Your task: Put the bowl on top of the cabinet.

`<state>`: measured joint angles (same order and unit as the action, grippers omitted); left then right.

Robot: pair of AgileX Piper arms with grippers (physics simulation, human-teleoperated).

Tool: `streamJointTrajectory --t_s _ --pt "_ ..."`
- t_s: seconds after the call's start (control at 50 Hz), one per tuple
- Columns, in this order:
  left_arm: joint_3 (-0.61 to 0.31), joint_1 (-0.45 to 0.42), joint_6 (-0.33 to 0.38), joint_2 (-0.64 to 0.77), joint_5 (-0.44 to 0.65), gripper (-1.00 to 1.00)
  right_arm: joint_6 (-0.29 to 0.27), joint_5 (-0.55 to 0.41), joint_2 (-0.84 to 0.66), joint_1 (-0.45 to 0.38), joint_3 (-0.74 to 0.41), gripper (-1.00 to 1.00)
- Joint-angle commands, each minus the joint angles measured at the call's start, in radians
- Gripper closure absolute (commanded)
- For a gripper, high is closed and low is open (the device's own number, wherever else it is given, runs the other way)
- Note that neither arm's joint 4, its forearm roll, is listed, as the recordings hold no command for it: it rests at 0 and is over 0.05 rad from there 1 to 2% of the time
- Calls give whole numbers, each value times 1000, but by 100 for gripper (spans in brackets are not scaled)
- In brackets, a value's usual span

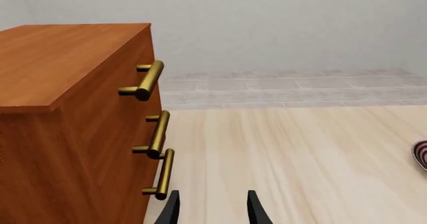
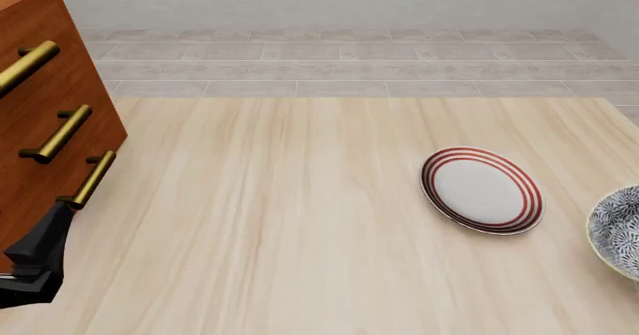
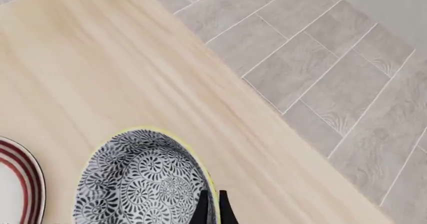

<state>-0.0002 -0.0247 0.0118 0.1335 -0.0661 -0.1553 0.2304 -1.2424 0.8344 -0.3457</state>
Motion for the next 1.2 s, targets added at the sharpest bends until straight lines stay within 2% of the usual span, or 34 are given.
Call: streamJointTrajectory --t_s 0.02,0.32,0.72,0.96,1.2 --pt "0 -1 2 -2 2 -100 13 -56 64 -16 -19 100" --pt "0 -7 1 -18 14 -100 38 -156 158 -48 -69 100" --pt "0 -8 1 -27 18 -100 87 -276 275 -154 -136 100" --pt "0 -15 4 -16 7 -100 115 -345 326 -273 -208 100" --pt "0 -12 1 -16 3 -100 129 -342 304 -367 -254 100"
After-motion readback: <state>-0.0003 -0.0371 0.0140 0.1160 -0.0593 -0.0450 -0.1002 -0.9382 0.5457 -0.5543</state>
